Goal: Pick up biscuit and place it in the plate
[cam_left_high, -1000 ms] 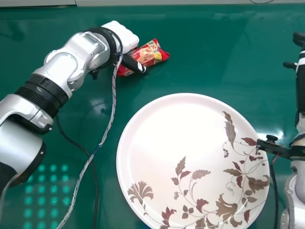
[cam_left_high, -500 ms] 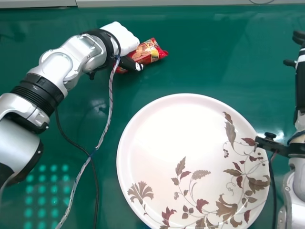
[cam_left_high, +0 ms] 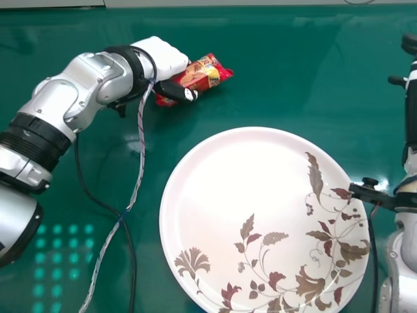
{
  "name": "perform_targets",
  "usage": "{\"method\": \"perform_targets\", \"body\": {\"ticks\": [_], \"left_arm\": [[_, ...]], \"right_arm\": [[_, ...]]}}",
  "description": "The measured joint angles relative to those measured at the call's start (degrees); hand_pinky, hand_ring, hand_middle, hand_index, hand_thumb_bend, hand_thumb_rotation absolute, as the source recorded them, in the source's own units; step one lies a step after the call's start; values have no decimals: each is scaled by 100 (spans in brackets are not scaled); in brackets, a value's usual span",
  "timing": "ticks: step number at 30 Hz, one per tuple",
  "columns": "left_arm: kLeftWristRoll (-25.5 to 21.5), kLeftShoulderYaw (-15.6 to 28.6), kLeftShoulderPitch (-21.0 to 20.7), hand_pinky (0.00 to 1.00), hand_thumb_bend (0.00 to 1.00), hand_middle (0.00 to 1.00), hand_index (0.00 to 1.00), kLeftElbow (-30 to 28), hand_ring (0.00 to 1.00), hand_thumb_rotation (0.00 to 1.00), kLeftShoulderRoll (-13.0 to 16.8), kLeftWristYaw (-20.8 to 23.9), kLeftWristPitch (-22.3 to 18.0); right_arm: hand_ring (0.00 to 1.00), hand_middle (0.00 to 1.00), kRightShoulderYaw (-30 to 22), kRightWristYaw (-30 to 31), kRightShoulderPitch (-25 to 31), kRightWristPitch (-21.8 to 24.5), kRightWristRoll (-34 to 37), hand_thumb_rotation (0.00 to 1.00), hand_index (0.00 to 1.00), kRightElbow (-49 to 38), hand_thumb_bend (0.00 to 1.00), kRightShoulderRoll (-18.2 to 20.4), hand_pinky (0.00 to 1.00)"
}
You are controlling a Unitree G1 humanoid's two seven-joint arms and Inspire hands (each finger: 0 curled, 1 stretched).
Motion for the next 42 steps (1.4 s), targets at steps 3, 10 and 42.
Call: {"method": "perform_targets", "body": {"ticks": [3, 10, 42], "left_arm": [[-246, 395, 209, 8, 50, 41, 49, -626, 14, 0, 115, 12, -2], [-636, 1155, 502, 8, 50, 42, 48, -1903, 13, 0, 387, 43, -115], [-1228, 1127, 1779, 15, 50, 38, 49, -4064, 16, 0, 154, -1067, -1417]], "right_arm": [[82, 86, 6, 6, -1, -4, 15, 38, 82, 10, 43, -7, 69], [81, 84, 33, 10, -1, 49, -25, 34, 81, -2, 42, -11, 68], [82, 84, 206, -10, -1, 343, -221, 35, 82, -232, 42, 96, 72]]}}
